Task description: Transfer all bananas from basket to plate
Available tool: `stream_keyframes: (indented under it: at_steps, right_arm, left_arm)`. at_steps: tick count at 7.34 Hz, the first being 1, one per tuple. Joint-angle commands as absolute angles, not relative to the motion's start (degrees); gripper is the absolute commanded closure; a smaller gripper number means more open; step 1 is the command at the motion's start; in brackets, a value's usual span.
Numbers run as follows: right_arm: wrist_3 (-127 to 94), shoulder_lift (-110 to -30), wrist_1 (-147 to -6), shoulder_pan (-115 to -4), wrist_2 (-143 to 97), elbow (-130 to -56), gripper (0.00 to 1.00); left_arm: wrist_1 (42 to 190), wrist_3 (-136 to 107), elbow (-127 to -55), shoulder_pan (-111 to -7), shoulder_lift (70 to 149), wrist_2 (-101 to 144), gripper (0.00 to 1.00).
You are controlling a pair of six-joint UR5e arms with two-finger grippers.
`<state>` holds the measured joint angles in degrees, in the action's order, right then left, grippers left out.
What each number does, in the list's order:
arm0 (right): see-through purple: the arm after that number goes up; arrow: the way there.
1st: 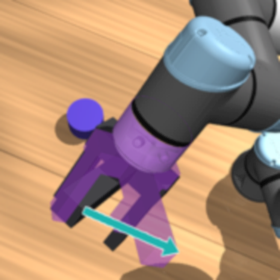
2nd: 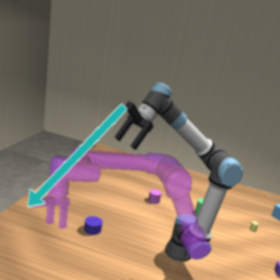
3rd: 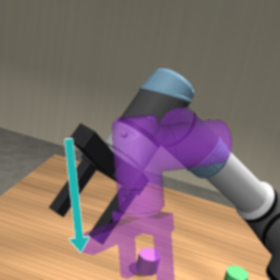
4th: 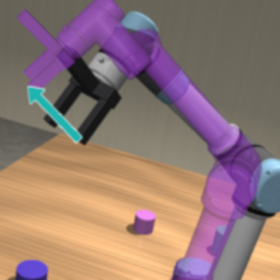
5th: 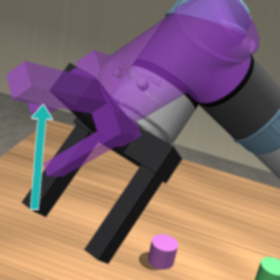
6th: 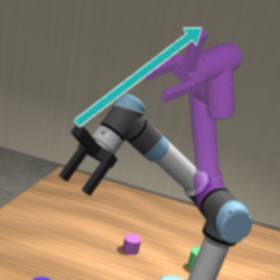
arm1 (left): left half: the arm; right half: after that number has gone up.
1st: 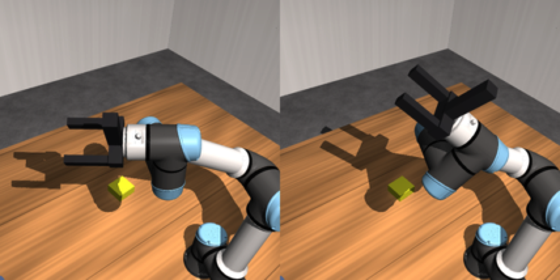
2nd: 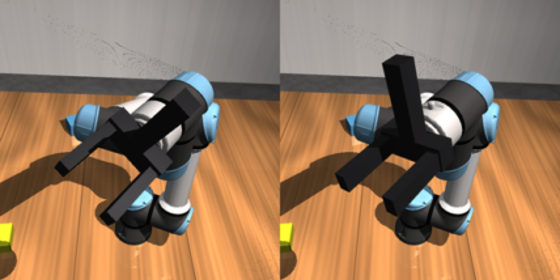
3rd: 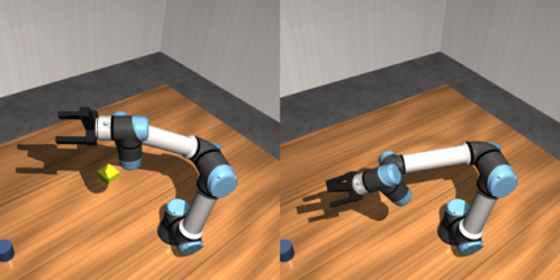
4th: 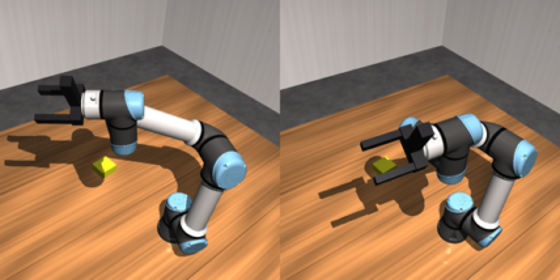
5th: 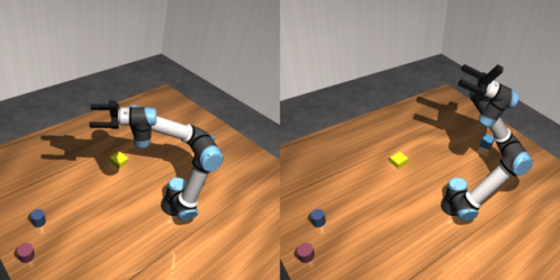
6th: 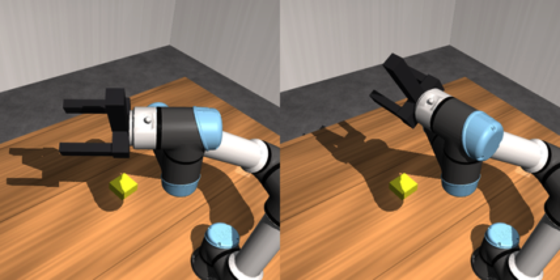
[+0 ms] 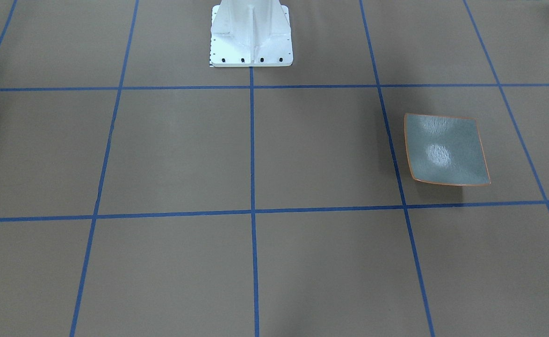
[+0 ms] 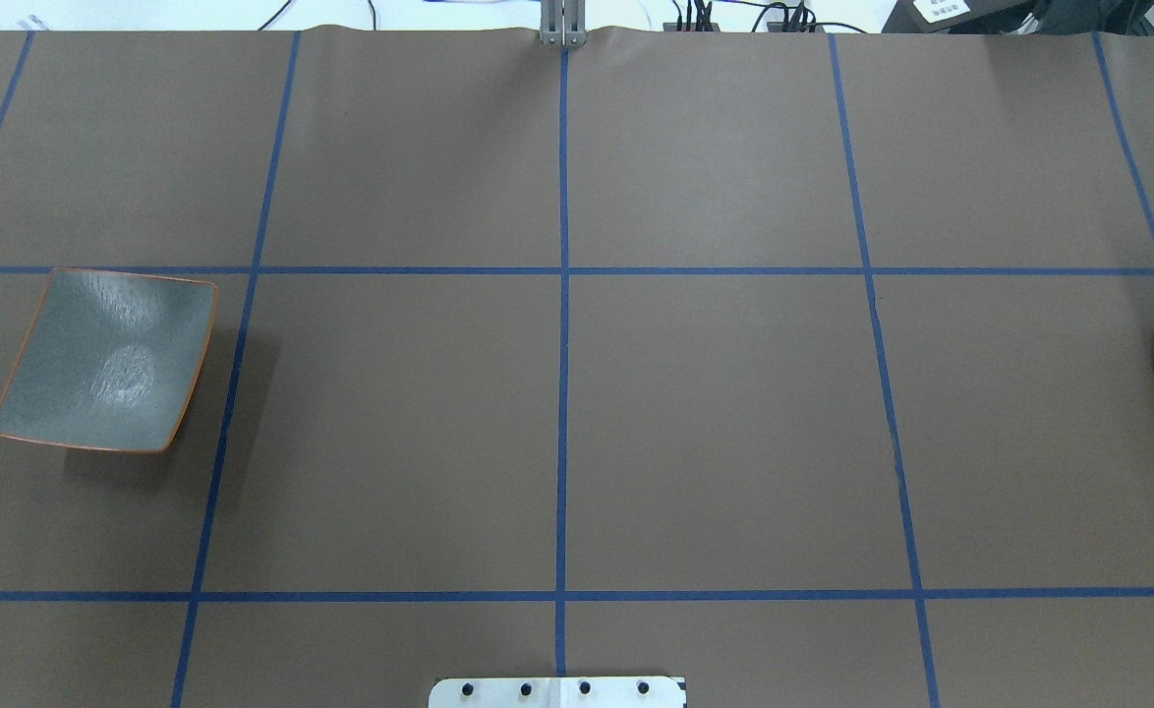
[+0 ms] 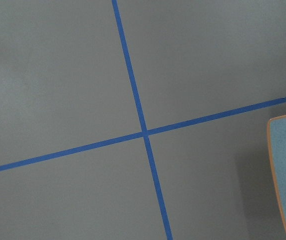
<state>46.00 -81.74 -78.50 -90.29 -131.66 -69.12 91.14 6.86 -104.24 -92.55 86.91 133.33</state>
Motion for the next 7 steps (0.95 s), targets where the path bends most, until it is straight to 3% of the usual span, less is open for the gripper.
stream_keyframes:
  at_steps: [1, 7]
  right_arm:
    - [45.88, -81.74, -78.57, -90.35, -131.57, -69.78, 1.0]
    - [45.62, -81.74, -78.84, -91.32, -131.75, -71.71, 1.0]
  left_arm:
    - [91.14, 6.86, -104.15, -92.55, 86.84, 133.33, 0.0]
    - [91.14, 6.94, -103.8, -92.55, 86.84, 133.42, 0.0]
